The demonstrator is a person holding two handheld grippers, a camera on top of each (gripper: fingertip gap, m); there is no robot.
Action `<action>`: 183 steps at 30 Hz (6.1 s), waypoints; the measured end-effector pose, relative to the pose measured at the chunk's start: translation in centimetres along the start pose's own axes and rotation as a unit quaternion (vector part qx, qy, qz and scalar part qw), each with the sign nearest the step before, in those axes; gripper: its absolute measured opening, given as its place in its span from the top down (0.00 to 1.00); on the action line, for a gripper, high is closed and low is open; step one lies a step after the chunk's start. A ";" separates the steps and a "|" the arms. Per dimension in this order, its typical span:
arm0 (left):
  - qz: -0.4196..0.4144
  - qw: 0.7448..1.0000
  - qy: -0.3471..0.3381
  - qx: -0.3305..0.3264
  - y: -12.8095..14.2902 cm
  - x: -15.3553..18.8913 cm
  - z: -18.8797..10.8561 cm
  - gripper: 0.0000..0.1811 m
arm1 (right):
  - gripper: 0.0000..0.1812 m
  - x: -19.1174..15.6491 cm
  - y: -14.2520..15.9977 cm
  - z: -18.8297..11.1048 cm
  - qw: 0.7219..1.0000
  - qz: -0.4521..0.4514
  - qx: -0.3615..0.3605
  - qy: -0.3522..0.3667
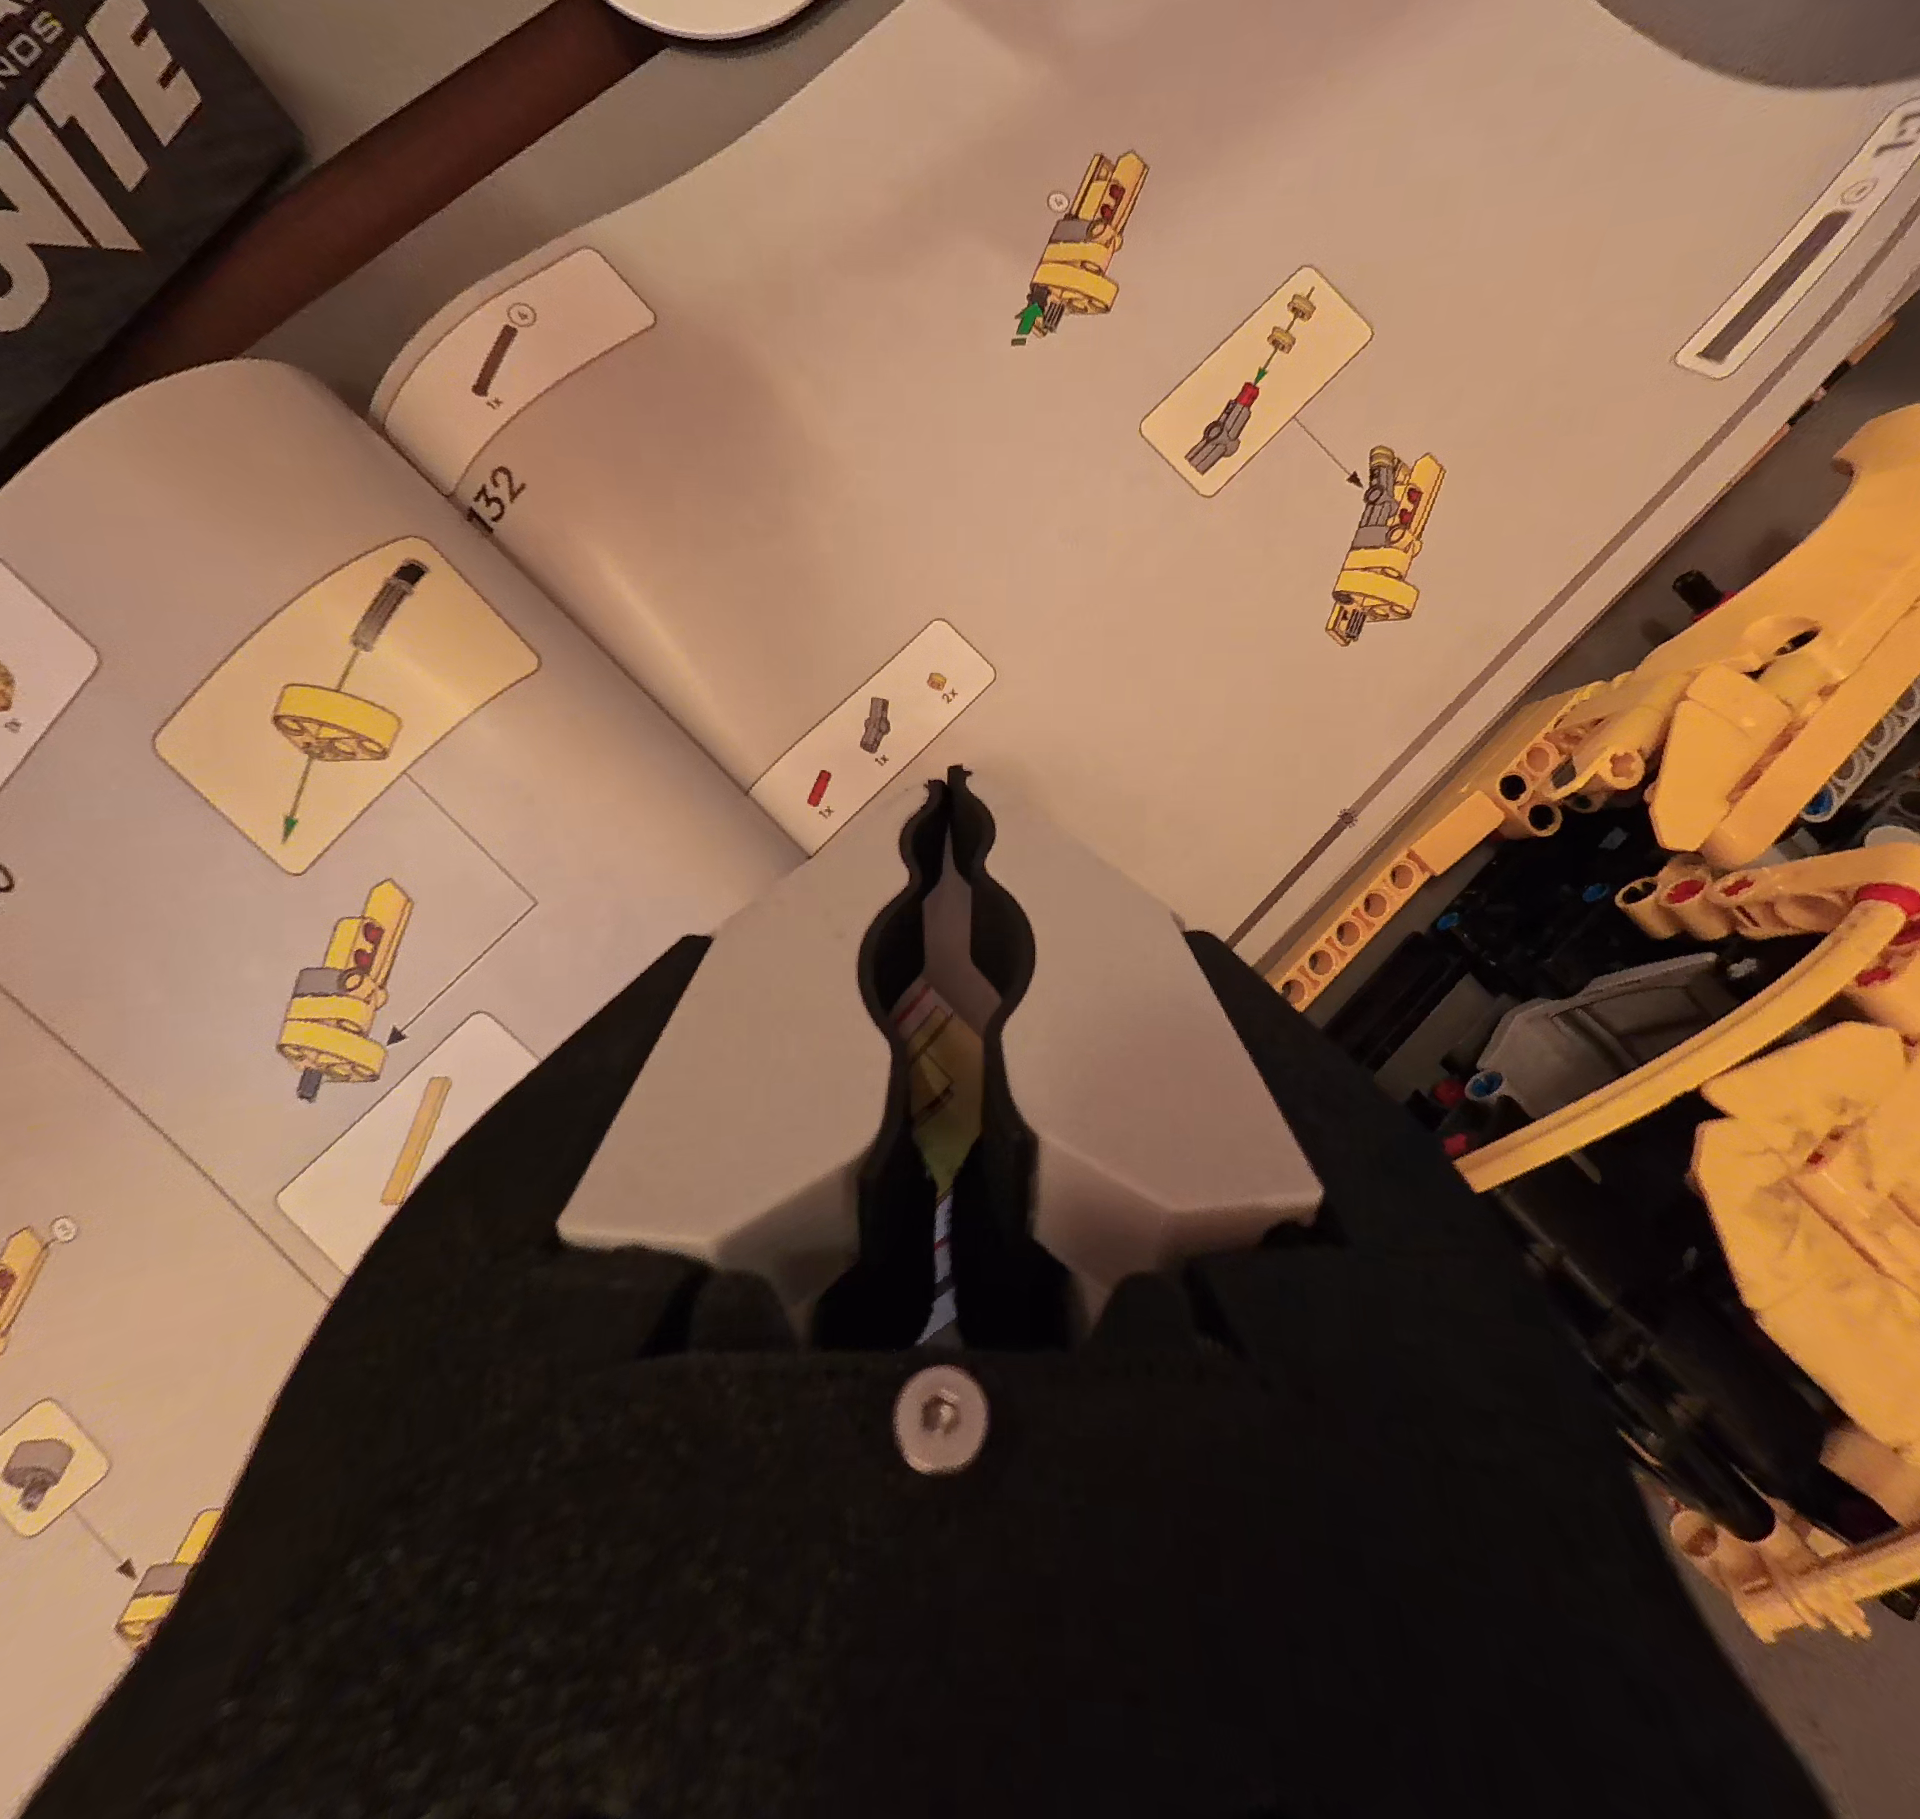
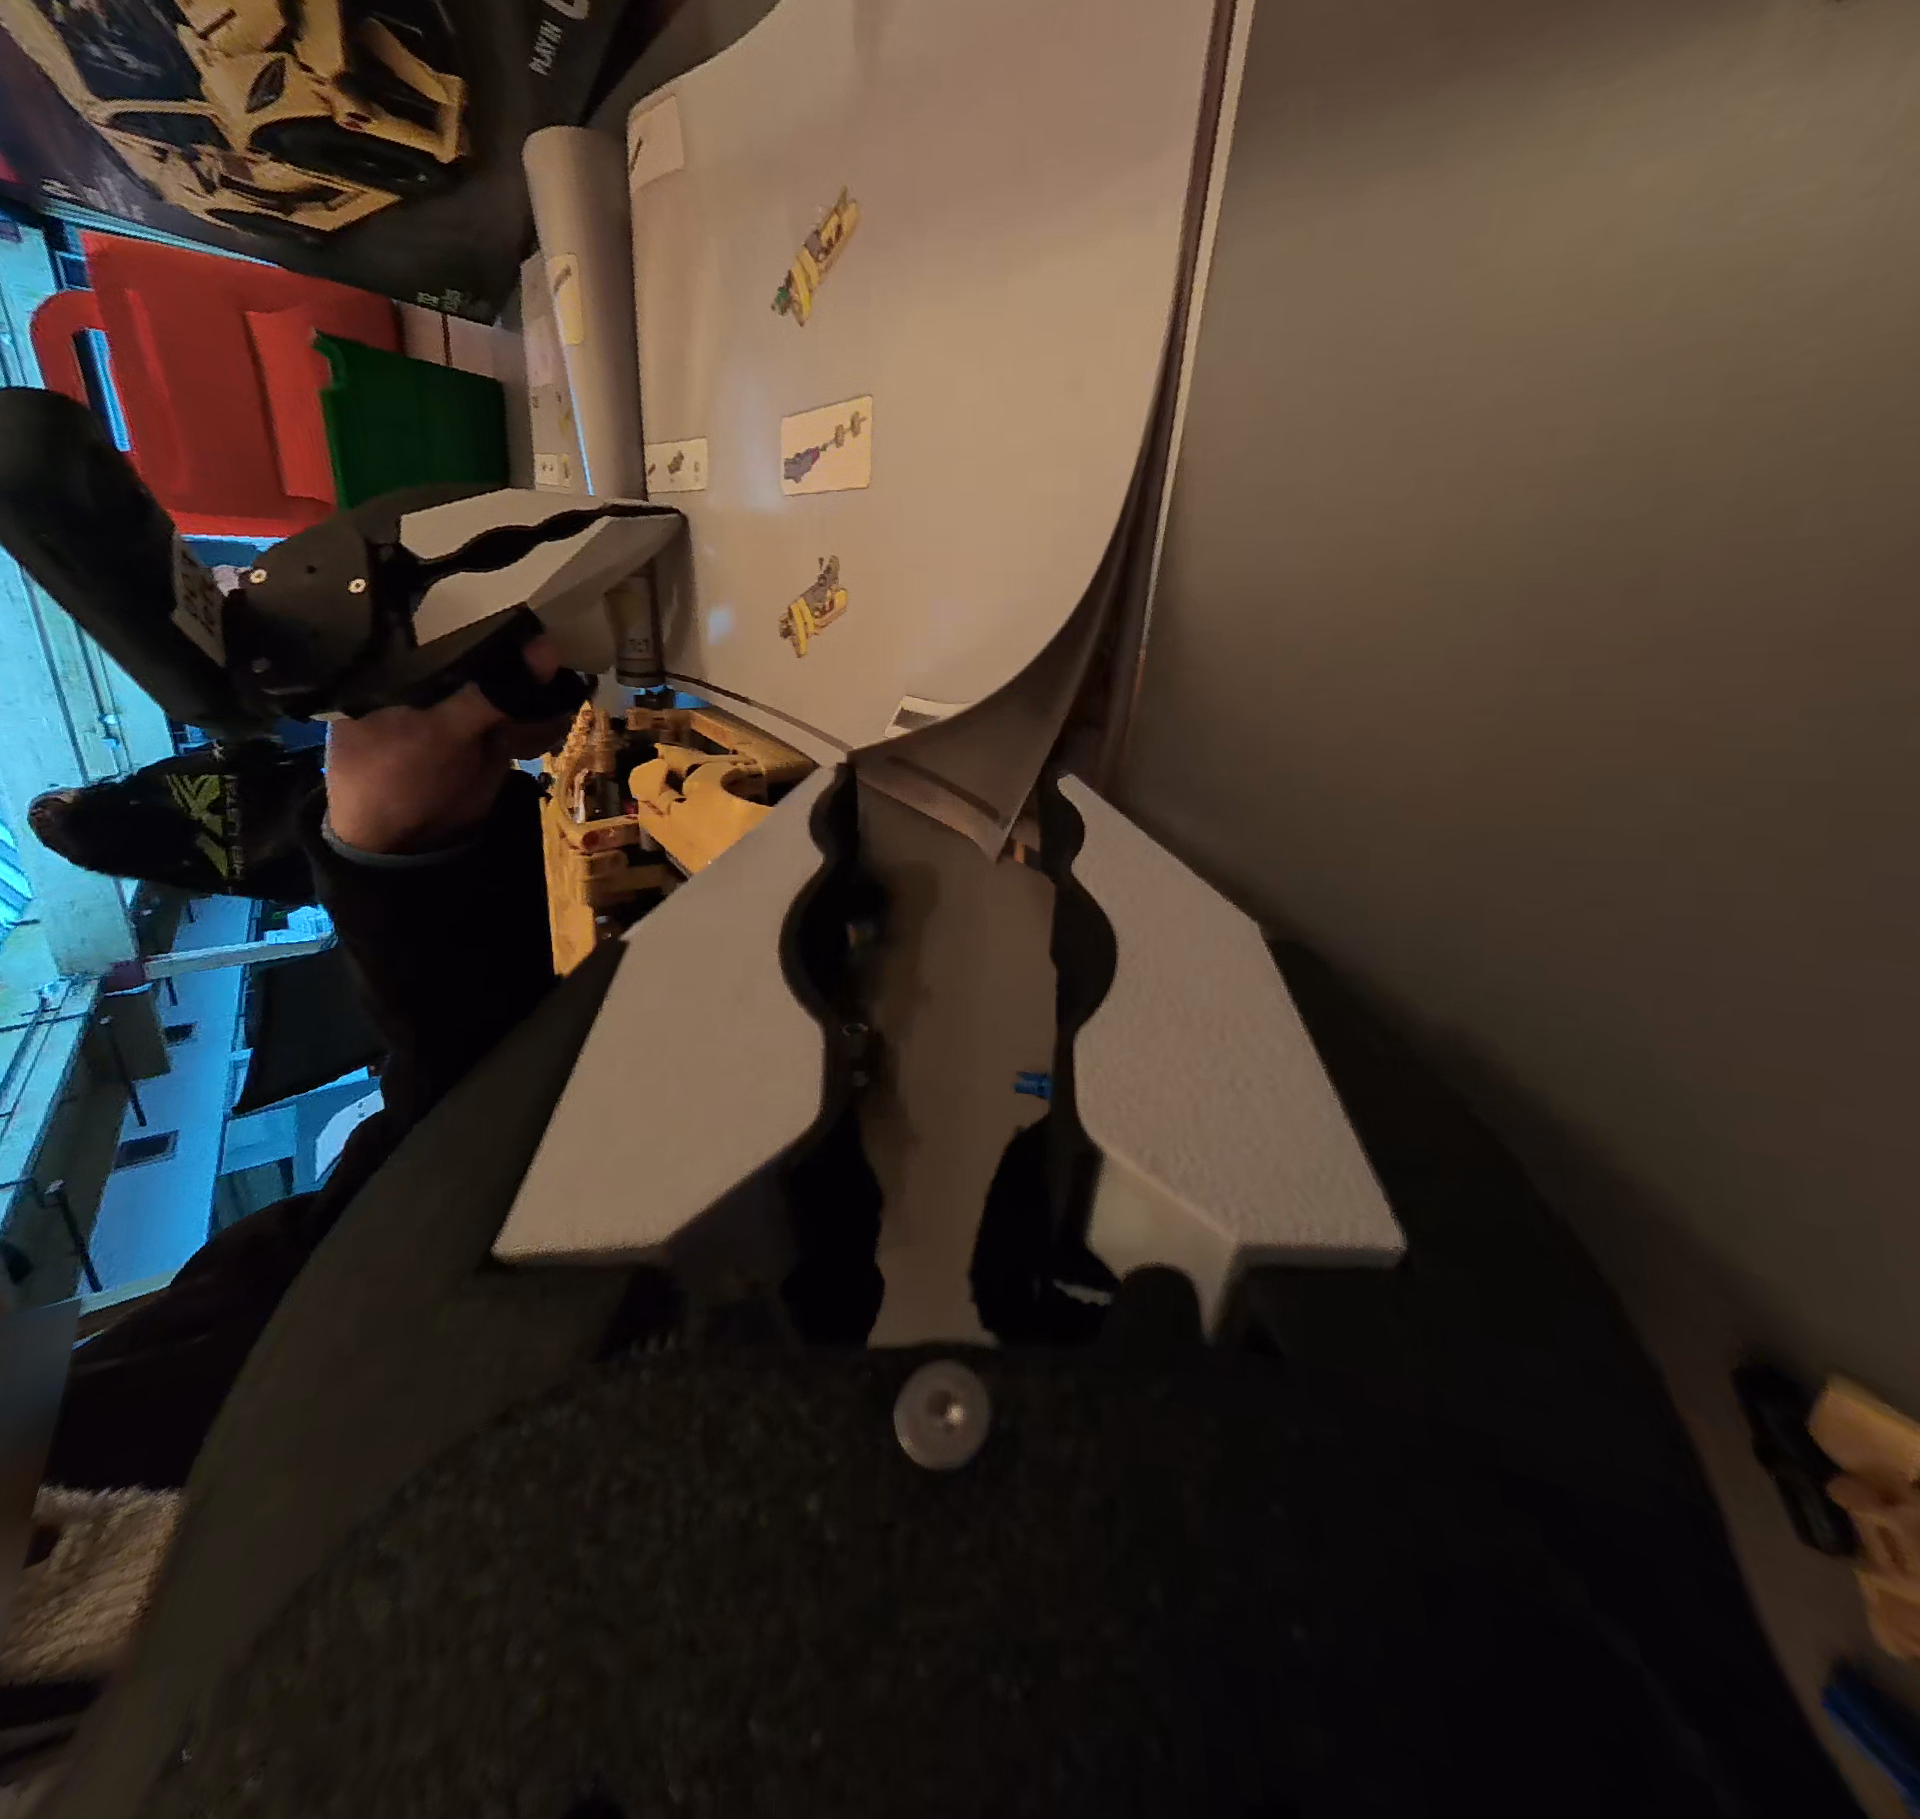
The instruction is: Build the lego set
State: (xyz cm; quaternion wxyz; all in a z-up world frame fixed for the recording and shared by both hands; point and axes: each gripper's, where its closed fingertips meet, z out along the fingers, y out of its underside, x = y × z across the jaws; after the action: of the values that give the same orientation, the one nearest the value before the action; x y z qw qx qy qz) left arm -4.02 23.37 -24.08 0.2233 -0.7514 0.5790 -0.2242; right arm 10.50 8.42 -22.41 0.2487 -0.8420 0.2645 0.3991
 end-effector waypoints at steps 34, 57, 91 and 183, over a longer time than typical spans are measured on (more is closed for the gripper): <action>-0.002 1.000 0.006 0.007 -0.1 0.0 -0.1 1.00 | 1.00 -0.2 0.1 0.6 0.998 -0.056 -0.025 0.034; -0.260 0.886 0.315 0.218 -6.8 0.6 -8.8 0.76 | 1.00 -18.0 2.2 11.5 0.795 -0.573 -0.043 0.194; -0.250 0.829 0.449 0.222 -6.9 3.4 -10.3 0.99 | 0.49 -12.4 -4.3 9.4 0.940 -0.330 0.056 0.062; -0.237 0.794 0.491 0.268 -8.1 4.6 -10.5 1.00 | 0.72 -15.0 -3.2 8.1 0.943 -0.279 0.055 -0.171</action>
State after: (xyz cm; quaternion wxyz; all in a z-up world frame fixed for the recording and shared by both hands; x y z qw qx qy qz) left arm -3.01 19.97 -10.52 0.0407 -0.5643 0.3311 -0.7552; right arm 0.05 19.56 -14.24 0.4375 -0.7859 -0.0057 0.4368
